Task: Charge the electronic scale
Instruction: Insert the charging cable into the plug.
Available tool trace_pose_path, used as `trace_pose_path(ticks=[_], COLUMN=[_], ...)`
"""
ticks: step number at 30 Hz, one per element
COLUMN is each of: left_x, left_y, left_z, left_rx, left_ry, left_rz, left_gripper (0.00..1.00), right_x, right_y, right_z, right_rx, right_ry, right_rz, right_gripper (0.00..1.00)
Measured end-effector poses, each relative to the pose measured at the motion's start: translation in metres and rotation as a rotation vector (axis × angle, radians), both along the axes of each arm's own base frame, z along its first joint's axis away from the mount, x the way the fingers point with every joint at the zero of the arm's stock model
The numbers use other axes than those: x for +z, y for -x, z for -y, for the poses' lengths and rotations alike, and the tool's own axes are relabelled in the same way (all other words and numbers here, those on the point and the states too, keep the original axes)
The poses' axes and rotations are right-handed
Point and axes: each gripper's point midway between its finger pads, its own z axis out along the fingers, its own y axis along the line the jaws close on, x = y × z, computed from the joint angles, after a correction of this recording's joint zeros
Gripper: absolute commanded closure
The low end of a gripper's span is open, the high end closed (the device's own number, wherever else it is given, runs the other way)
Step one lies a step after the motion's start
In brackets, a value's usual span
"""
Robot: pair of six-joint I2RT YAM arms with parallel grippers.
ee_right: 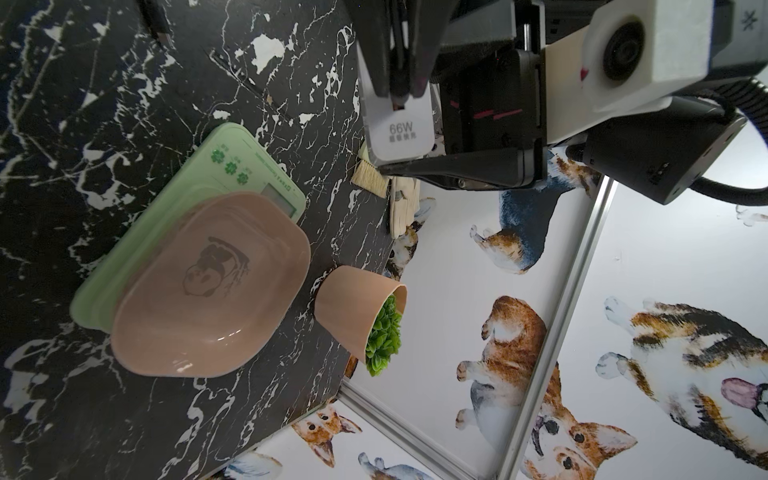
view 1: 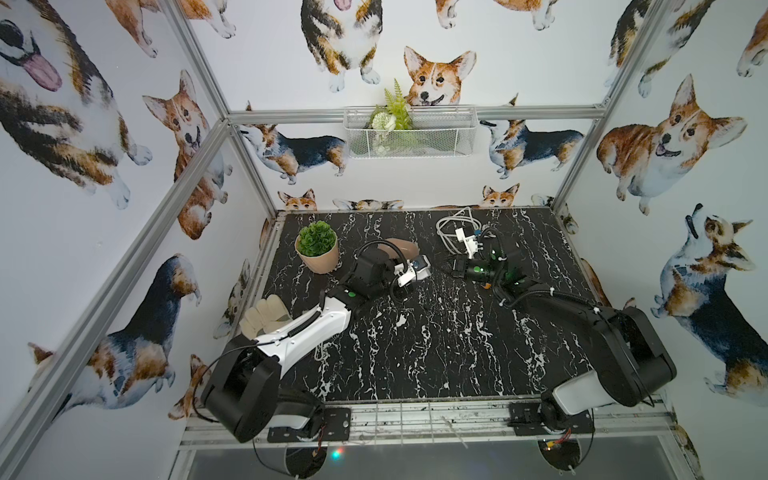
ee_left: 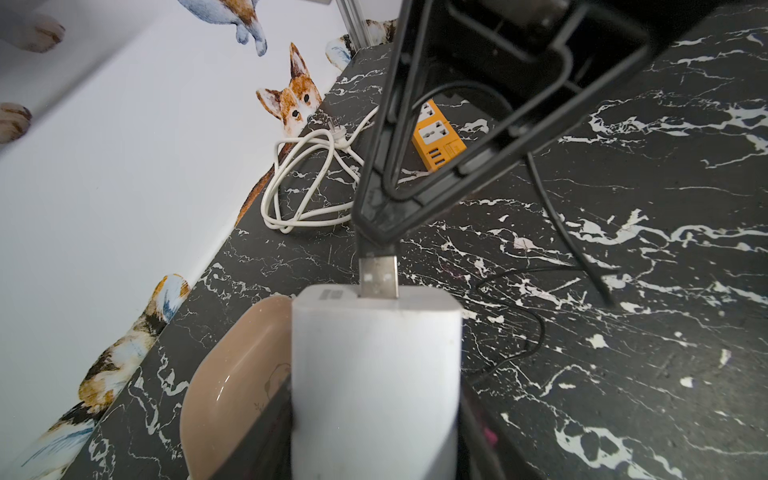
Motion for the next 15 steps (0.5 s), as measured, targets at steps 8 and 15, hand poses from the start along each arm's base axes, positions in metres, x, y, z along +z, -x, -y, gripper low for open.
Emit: trace_pose_path(ticks=[8,15], left_x=[-0.0019,-0.0062], left_y=[-0.0053,-0.0059], left_z=[0.0019,0.0041], left_rx=[0.021,0.033], left_ry=[0.004,0.008], left_rz=[-0.029,-0.055], left_gripper=[0.79,0.81], right_x=[-0.0016,-0.0023], right_y=[-0.0024,-0.0045], right_z=[0.0022,0.0013], right_rx=[-0.045,-0.072], right_ry=[0.014,0.027], right_rz=[0.012,0.025], right_gripper=[1.00,1.00])
